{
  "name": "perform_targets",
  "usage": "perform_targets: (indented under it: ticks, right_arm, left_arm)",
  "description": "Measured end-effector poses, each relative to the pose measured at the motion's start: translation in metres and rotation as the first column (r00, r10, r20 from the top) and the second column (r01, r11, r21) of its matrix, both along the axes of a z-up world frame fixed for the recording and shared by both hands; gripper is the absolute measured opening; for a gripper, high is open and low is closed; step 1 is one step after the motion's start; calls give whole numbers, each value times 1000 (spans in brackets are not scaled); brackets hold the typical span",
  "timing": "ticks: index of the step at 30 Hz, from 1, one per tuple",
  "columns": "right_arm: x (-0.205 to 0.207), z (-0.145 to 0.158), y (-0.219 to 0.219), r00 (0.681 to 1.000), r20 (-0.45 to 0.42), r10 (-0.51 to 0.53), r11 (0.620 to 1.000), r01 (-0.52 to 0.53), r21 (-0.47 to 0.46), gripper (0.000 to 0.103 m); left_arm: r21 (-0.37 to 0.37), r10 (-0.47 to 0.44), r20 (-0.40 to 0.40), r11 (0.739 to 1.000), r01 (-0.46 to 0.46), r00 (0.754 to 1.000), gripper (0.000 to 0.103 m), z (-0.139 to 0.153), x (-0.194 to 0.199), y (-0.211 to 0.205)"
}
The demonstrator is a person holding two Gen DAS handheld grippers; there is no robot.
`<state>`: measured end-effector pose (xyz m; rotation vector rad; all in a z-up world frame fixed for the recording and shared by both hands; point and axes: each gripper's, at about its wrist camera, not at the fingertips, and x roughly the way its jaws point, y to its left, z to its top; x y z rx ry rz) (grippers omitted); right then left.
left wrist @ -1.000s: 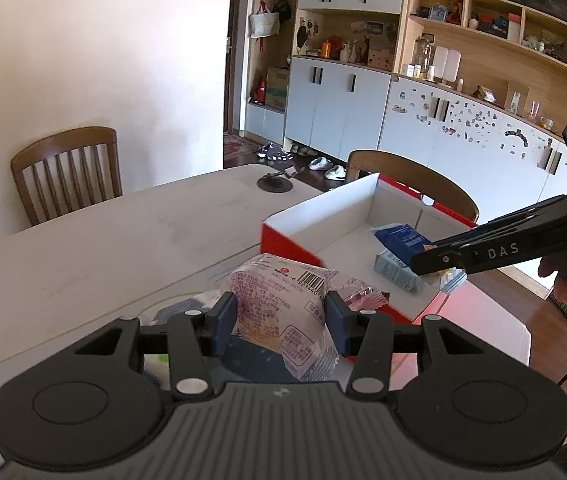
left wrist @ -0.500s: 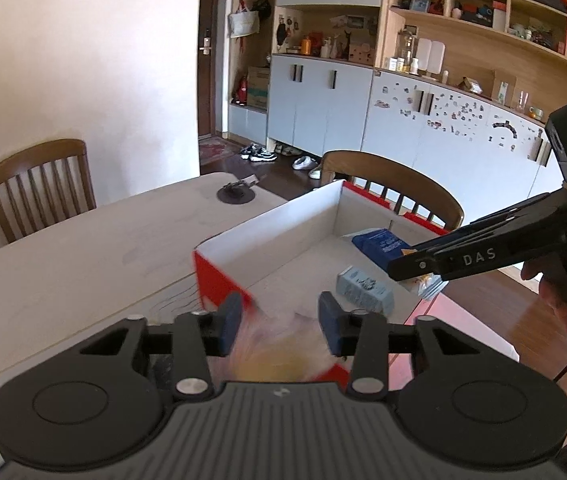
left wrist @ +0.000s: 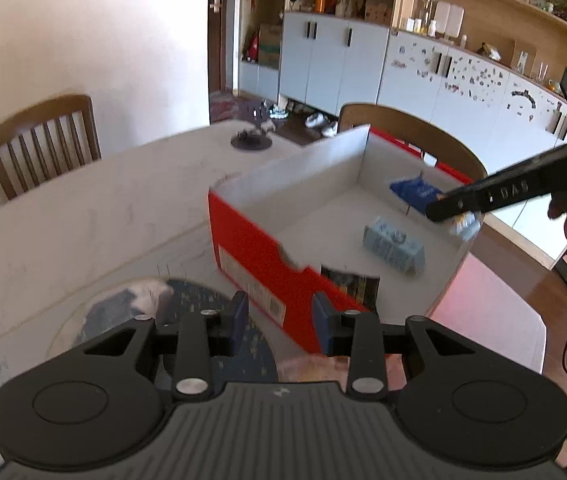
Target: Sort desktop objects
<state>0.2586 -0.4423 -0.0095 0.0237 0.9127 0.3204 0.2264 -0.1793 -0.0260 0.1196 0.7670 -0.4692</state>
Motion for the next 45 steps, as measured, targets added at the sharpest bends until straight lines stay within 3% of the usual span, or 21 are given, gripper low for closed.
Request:
perform_targets:
  ticks: [2,5,8,10,12,15,25,34,37,41,45]
  right_arm:
    - [2,-2,-1,1000,-6,2,1000,-2,3,36]
    - [4,-2,-4,1000,-7,4,1000,-4,7,36]
    - [6,-2,-6,1000,-6,3,1000,-3,6,36]
    - [7,-3,-6,1000,-7,2,1000,-2,5,36]
    - [8,-3,-6,1000,-9,2,1000,-2,5,36]
    - [10,-5,-8,1000,-13,4,1000,-4,3,36]
    - [12,-7,-8,1000,-20,7,1000,-7,-8,36]
    - [12,-9,-10,1000,-23,4,1000,-4,-14,36]
    - [12,-9,-10,1000,-23,4,1000,-4,-14,36]
    - [12,-9,-10,1000,-23,4,1000,-4,-15,36]
    - [12,-9,-10,1000,-22,4,1000,-4,-15,36]
  left_arm:
    - [-10,-19,-16,1000,19,1000,38,-5,-2,0]
    - [-14,-50,-29,999,49,998,57,-12,-9,0]
    - [-34,-70,-58,997,68,996,59,-20,-11,0]
    - [-29,-81,-65,996,79,995,70,-24,-13,-2]
    - [-40,-113,-60,993,111,992,93,-26,-18,-4]
    - [-43,-171,-50,985,169,984,103,-31,-25,-10]
    - [39,-200,-129,978,207,971,103,-75,-19,-34]
    - [52,-163,-89,984,168,983,100,-77,-21,-29]
    - [59,-163,-88,984,168,983,89,-77,-21,-29]
    - [71,-164,-92,983,171,982,62,-77,-20,-31]
    - [72,-155,-86,984,161,984,54,-75,-22,-31]
